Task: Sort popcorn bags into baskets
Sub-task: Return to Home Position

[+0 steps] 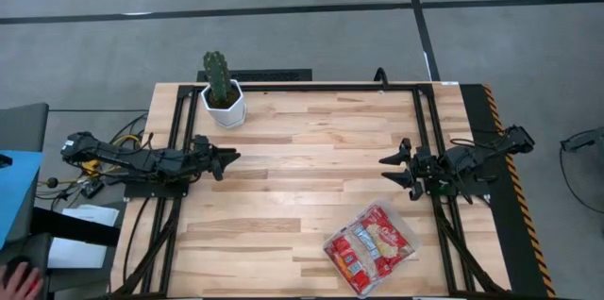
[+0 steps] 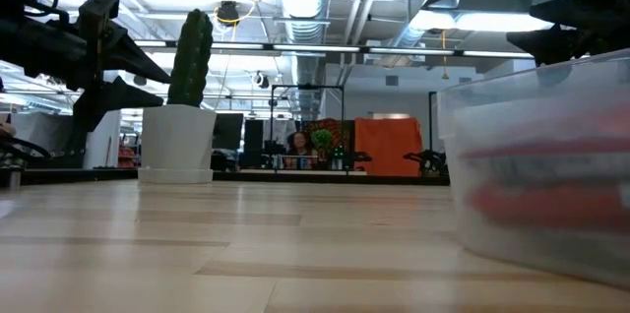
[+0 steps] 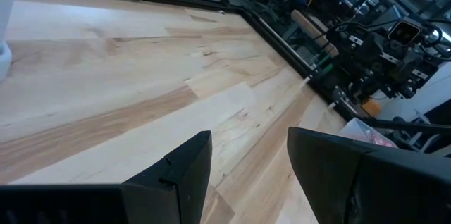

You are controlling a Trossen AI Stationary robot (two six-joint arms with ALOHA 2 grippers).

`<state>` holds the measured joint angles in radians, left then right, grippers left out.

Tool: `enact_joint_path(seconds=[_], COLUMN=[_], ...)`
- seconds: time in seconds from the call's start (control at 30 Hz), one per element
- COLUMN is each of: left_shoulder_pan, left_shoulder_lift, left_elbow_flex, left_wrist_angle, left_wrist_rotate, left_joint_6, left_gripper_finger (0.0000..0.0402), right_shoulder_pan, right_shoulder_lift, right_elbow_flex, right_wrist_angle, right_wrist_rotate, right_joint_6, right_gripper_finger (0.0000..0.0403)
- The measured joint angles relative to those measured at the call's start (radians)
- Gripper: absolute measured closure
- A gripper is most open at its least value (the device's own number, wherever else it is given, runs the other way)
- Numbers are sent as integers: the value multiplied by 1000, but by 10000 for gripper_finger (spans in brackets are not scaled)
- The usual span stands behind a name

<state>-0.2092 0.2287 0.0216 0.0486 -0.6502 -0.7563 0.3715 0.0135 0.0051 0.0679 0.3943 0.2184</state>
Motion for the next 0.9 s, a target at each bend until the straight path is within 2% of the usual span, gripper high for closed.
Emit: enact_joint_path(seconds=[0.9], left_shoulder_pan=[0], left_shoulder_lift=[0], left_elbow_flex=[2], left_wrist_angle=[-7], left_wrist_rotate=[0], left_joint_6=[0], left_gripper_finger=[224], right_shoulder_pan=[0], right_shoulder_lift=[0], right_elbow_flex=[0], right_wrist_angle=[0], right_wrist_rotate=[0], right_joint_6=[0], right_gripper_finger=[181])
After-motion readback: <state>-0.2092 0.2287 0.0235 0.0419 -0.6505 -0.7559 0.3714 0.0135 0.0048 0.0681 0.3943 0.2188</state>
